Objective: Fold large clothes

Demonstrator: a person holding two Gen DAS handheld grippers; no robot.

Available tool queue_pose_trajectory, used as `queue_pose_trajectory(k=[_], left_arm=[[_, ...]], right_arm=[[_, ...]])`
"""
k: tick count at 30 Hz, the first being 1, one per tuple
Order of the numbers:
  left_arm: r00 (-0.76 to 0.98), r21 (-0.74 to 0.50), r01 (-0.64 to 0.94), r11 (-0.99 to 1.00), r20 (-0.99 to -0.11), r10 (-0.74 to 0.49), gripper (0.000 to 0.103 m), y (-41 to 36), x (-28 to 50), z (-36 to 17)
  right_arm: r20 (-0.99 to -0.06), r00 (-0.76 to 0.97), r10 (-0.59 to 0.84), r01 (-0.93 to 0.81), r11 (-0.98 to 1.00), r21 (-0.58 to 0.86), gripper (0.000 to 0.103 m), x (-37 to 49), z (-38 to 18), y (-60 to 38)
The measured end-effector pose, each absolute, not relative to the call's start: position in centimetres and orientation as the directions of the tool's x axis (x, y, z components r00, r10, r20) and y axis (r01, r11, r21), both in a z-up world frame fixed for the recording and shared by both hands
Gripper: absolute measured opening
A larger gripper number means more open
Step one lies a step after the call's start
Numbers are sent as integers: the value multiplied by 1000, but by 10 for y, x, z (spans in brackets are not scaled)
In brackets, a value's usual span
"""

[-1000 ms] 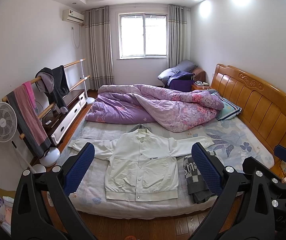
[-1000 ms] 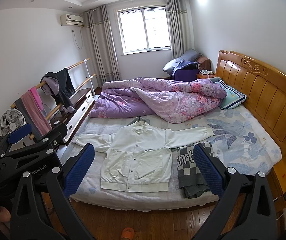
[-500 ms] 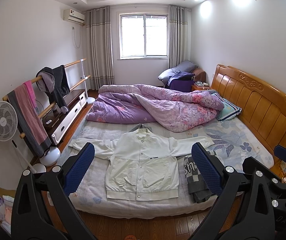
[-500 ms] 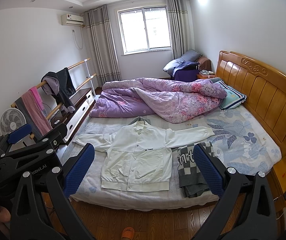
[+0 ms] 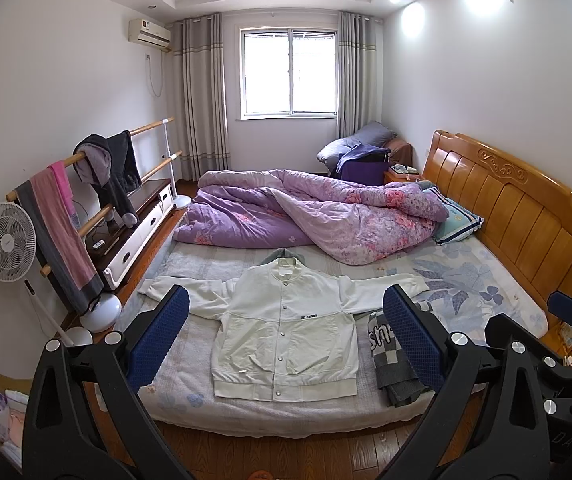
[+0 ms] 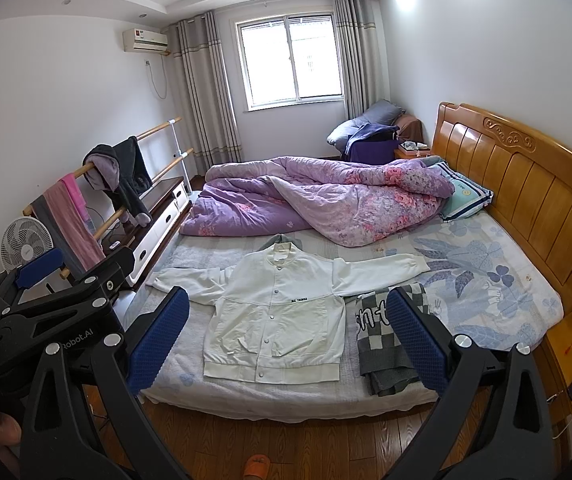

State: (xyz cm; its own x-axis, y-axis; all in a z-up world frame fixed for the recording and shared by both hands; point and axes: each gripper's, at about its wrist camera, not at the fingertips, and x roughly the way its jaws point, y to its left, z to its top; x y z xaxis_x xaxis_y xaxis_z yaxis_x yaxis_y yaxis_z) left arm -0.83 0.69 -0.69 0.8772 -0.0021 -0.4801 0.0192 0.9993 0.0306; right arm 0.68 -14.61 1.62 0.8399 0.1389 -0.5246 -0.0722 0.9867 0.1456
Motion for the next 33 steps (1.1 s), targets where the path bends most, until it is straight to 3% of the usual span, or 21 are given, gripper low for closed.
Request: queue_pose_trajectory(k=[21, 33], left_arm=[[876, 31, 16, 999, -483, 1, 97, 12, -13, -8], [858, 52, -14, 999, -512, 39, 97, 62, -3, -3]], right_arm=[[-527, 838, 141, -75, 987, 144, 95, 5, 18, -140], [-554, 814, 176, -103, 982, 160, 95, 42, 4, -115]])
